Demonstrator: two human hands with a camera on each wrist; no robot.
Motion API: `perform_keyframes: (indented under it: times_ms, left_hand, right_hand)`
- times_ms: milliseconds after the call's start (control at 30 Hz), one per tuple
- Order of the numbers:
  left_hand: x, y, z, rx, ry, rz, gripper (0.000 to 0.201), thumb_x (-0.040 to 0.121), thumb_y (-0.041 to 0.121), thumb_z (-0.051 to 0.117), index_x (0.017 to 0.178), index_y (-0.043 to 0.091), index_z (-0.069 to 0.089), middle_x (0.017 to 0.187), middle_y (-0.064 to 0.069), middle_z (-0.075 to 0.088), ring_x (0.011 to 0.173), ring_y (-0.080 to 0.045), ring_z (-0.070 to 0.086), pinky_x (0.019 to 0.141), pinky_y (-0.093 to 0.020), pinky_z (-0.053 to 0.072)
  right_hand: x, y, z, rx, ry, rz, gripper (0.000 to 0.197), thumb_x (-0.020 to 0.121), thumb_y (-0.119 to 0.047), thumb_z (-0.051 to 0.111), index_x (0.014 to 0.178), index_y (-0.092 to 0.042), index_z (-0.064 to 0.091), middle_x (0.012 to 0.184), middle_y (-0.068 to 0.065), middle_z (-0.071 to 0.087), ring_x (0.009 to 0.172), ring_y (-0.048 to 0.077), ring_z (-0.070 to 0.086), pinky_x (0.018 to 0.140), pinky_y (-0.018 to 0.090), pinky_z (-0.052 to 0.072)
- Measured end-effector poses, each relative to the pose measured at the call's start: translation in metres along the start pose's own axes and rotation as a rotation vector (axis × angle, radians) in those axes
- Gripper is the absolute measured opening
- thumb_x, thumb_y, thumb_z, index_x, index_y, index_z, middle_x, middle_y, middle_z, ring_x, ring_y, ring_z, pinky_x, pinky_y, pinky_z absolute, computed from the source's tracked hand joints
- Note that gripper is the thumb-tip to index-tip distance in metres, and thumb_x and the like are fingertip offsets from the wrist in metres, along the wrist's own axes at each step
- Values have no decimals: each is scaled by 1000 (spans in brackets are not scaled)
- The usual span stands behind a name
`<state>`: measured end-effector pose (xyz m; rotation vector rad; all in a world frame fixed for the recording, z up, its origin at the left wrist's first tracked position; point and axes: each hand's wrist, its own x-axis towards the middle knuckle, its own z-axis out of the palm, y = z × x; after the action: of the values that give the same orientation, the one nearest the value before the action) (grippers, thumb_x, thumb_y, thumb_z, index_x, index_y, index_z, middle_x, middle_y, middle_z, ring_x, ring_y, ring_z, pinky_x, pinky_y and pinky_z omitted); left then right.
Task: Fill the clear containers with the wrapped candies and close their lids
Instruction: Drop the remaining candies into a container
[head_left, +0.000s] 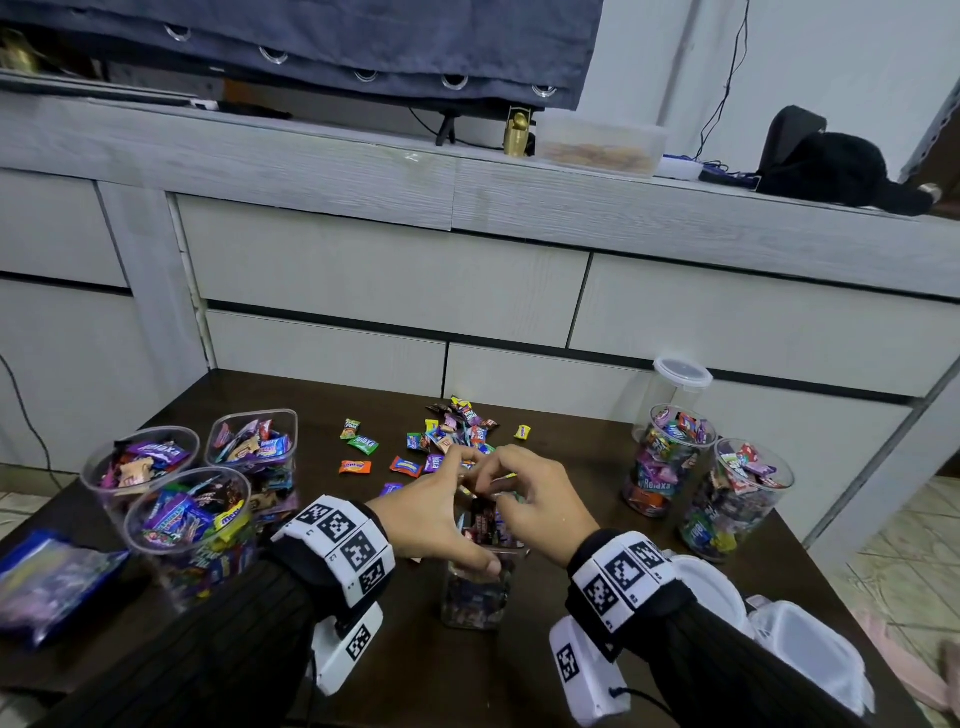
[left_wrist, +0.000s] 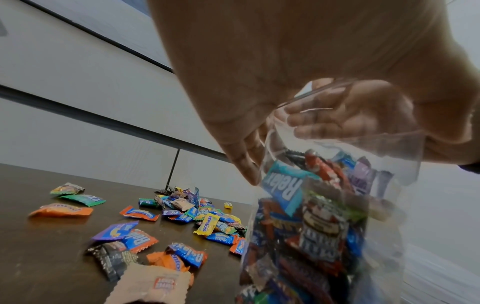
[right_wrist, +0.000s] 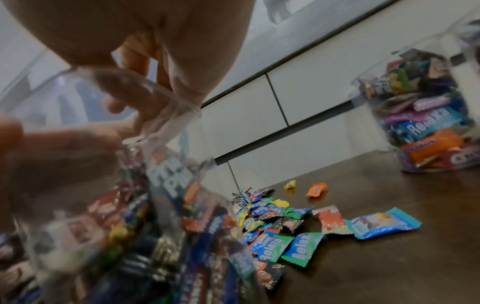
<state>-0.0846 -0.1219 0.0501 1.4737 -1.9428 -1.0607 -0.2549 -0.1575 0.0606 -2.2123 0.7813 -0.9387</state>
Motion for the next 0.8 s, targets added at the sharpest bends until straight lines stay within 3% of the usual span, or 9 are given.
perform_keyframes:
  times_ms: [100, 233, 300, 367, 433, 533, 633, 700, 800]
  left_hand:
    - [-1, -1, 0, -23, 6, -7, 101, 61, 31, 90, 134, 30, 20, 130, 0, 55, 123, -12, 52, 109, -35, 39]
    - [-1, -3, 2, -106, -25, -14, 103, 64, 21, 90, 136, 32, 17, 124, -2, 60, 116, -11, 59, 106, -36, 44]
    - [-3, -6, 1, -102, -26, 2, 113, 56, 35, 91, 139, 36, 14, 130, 1, 57, 123, -11, 54, 110, -38, 40]
    - [-5, -11, 0, -137, -53, 42, 127, 46, 56, 90, 144, 40, 11, 136, 8, 52, 128, -6, 49, 112, -35, 37]
    - [-5, -17, -1, -281, -54, 79, 130, 43, 74, 80, 147, 39, 12, 141, 11, 48, 129, -1, 47, 107, -26, 41]
    - [-2, -33, -4, -461, 155, 27, 97, 62, 78, 60, 141, 34, 25, 151, 4, 37, 129, 1, 42, 101, -17, 40]
    - [9, -70, -6, 40, 386, -208, 92, 79, 69, 54, 150, 20, 22, 159, -3, 25, 143, -14, 27, 117, -37, 27]
    - [17, -93, -3, 414, 293, -440, 103, 82, 66, 57, 155, 17, 4, 164, -6, 2, 150, -22, 2, 120, -50, 13]
    - [30, -117, 1, 664, 93, -620, 130, 69, 78, 60, 152, 16, -18, 159, -8, -25, 146, -27, -24, 117, -57, -3]
  right_hand:
    - [3, -1, -8, -108, -53, -56, 17, 76, 1, 62, 80, -13, 70, 87, -2, 68, 85, 8, 62, 79, 24, 51]
    - [6, -7, -10, -439, -436, -93, 14, 85, -14, 60, 92, -14, 72, 85, 2, 71, 77, 16, 63, 74, 31, 49]
    - [4, -6, -11, -312, -294, -80, 14, 86, -13, 60, 93, -15, 72, 87, -1, 72, 79, 10, 64, 74, 22, 48]
    - [1, 2, -15, -94, 21, -49, 15, 86, -10, 60, 94, -17, 70, 89, -10, 69, 83, 1, 62, 76, 12, 46]
    - [-2, 18, -20, -21, 249, 64, 20, 88, -10, 59, 104, -21, 64, 100, -12, 66, 92, -1, 60, 82, 15, 48]
    - [-10, 57, -26, -152, 223, 426, 52, 87, -25, 66, 132, -17, 43, 134, 2, 50, 119, 11, 48, 92, 23, 48]
    - [-21, 95, -20, -338, -69, 733, 114, 69, -50, 77, 149, -6, 8, 157, 13, 12, 145, 26, 12, 117, 38, 21]
    - [-23, 117, -10, -457, -199, 847, 137, 59, -57, 80, 149, -7, -10, 159, 11, -10, 147, 27, -7, 119, 47, 9]
    - [-14, 141, 7, -550, -259, 905, 143, 57, -57, 81, 148, -8, -18, 158, 8, -18, 146, 25, -13, 117, 49, 4]
